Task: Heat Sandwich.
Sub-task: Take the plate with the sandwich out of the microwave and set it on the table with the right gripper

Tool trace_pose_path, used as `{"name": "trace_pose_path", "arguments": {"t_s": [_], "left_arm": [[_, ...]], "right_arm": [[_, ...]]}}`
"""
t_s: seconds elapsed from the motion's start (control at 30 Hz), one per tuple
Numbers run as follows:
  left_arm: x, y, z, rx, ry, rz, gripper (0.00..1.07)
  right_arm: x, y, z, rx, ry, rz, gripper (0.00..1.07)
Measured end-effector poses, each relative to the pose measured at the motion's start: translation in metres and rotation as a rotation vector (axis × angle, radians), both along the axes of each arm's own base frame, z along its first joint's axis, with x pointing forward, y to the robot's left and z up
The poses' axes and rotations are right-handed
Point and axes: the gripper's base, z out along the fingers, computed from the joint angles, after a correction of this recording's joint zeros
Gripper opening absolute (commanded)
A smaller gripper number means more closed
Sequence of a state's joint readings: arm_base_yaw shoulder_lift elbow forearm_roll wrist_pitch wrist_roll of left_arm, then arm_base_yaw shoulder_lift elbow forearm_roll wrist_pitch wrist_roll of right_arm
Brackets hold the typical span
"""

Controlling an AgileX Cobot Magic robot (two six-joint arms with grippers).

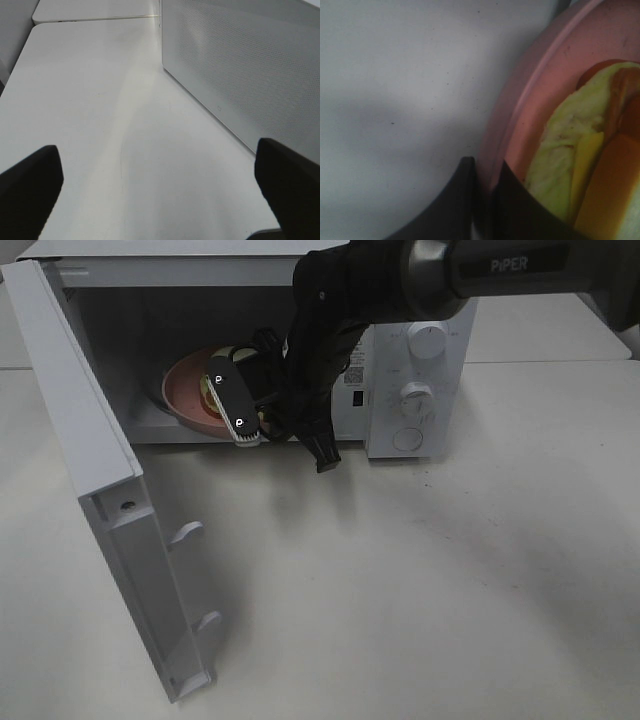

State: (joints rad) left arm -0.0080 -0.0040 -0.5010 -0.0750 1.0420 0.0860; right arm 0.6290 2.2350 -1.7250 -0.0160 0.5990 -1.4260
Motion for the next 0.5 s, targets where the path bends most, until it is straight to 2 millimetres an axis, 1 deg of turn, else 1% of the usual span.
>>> {"name": "trace_pose_path", "arguments": {"t_s": [0.2, 0.3, 0.4, 0.5], "left_arm": [[0.000, 0.000, 0.000, 0.000, 0.000, 0.000, 1.03], [0.000, 0.000, 0.000, 0.000, 0.000, 0.000, 1.03], [0.000, 0.000, 0.000, 0.000, 0.000, 0.000, 1.03], [0.000, 0.000, 0.000, 0.000, 0.000, 0.000, 1.03]], "right_arm": [[-0.008, -0.005, 0.005, 0.004, -0.027, 0.035, 0.00], [-0.018, -0.010, 0.011, -0.007, -0.038, 0.083, 0.00], [-0.023, -0.013, 0.012, -0.015, -0.045, 0.105, 0.00], [-0.033, -0.018, 0.017, -0.019, -0.056, 0.141, 0.00]]}}
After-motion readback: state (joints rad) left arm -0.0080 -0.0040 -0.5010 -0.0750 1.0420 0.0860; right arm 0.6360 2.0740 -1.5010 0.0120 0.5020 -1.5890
